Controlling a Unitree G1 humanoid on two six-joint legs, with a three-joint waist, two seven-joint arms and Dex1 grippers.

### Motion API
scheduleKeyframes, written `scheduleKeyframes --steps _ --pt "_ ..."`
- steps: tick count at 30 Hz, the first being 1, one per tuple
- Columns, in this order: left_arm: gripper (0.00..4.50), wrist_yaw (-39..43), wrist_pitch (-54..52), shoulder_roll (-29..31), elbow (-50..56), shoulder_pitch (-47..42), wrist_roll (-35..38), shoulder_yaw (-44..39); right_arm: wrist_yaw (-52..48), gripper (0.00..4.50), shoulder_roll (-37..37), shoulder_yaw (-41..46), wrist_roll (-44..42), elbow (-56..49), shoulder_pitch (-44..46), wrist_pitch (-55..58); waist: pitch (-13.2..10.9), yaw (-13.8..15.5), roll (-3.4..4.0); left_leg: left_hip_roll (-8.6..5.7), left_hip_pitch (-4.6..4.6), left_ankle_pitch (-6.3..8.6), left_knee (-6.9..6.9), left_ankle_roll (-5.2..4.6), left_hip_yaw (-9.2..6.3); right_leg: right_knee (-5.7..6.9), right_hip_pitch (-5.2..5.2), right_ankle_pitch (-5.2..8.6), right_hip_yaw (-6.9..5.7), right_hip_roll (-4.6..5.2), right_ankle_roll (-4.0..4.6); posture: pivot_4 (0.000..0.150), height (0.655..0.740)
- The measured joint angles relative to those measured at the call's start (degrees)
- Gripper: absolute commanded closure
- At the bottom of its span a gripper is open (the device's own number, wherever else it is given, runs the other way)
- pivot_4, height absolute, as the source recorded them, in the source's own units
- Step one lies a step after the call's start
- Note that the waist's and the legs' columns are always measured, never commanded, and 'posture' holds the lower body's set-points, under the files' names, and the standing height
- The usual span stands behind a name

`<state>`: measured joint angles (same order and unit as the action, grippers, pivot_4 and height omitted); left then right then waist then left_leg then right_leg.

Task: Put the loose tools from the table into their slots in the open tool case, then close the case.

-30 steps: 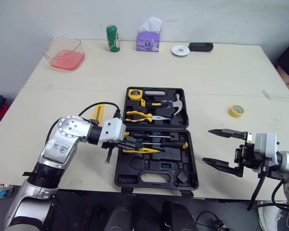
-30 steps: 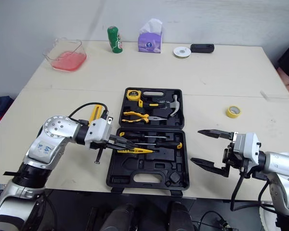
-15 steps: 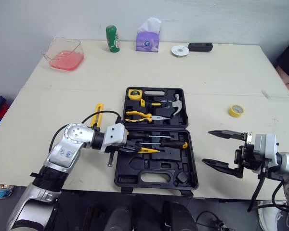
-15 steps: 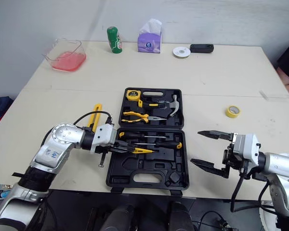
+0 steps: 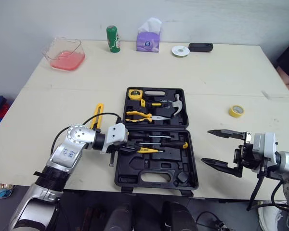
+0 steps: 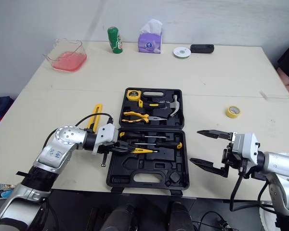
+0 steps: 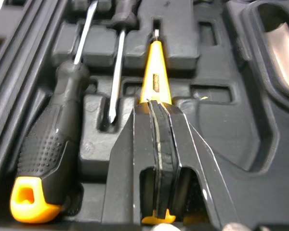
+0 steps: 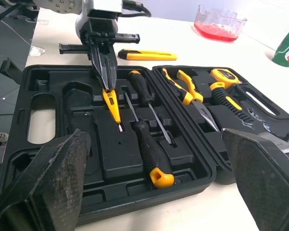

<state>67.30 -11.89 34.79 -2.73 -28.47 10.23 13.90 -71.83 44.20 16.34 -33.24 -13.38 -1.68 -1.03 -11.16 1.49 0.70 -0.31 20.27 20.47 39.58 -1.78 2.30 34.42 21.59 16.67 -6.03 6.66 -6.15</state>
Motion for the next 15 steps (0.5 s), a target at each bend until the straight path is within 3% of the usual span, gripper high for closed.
scheduleKeyframes --steps 15 --pt "4.46 -1.5 3.1 -1.3 -2.6 -0.2 0.3 -0.1 1.2 0.00 0.0 0.0 0.0 -0.1 -0.4 1.0 0.2 0.0 0.04 0.00 -0.08 0.00 0.04 0.01 0.00 0.06 -0.06 0.00 0.04 0.06 0.00 0.150 0.7400"
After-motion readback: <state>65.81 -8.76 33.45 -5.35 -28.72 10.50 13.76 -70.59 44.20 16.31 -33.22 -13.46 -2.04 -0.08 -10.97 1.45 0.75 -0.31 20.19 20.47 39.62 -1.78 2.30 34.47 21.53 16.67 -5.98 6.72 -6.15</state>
